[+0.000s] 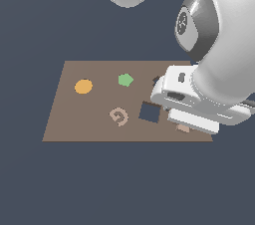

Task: Insert a designated object into the corresponding slot on a board.

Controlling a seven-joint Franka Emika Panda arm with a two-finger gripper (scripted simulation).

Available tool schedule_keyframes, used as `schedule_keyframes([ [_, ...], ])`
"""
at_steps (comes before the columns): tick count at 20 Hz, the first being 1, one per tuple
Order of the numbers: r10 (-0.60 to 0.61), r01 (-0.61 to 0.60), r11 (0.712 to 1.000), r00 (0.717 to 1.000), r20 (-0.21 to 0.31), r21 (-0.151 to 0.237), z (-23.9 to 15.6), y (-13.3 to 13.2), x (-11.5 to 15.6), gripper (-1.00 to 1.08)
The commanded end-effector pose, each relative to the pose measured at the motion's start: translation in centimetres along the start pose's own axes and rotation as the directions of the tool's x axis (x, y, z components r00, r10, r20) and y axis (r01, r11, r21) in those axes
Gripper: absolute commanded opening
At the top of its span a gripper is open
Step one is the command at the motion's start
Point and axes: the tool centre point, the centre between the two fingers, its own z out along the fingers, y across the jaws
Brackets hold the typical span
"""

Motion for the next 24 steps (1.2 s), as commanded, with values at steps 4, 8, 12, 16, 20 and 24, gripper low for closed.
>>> schedule_keyframes([
  [4, 0.037, -0.037, 0.999, 0.999, -0.008, 0.001, 0.7, -1.1, 1.0, 1.0],
  [8, 0.05, -0.05, 0.999, 0.999, -0.01, 0.002, 0.9, -1.5, 1.3, 1.0],
  [12, 0.052, -0.052, 0.999, 0.999, -0.01, 0.002, 1.0, -1.6, 1.4, 1.0],
  [16, 0.051, -0.051, 0.999, 0.999, -0.01, 0.002, 1.4, -1.6, 1.4, 1.0],
  [20, 0.053, -0.053, 0.999, 0.999, -0.01, 0.002, 2.6, -1.6, 1.4, 1.0],
  [24, 0.053, -0.053, 0.999, 0.999, -0.01, 0.002, 3.0, -1.6, 1.4, -1.0],
])
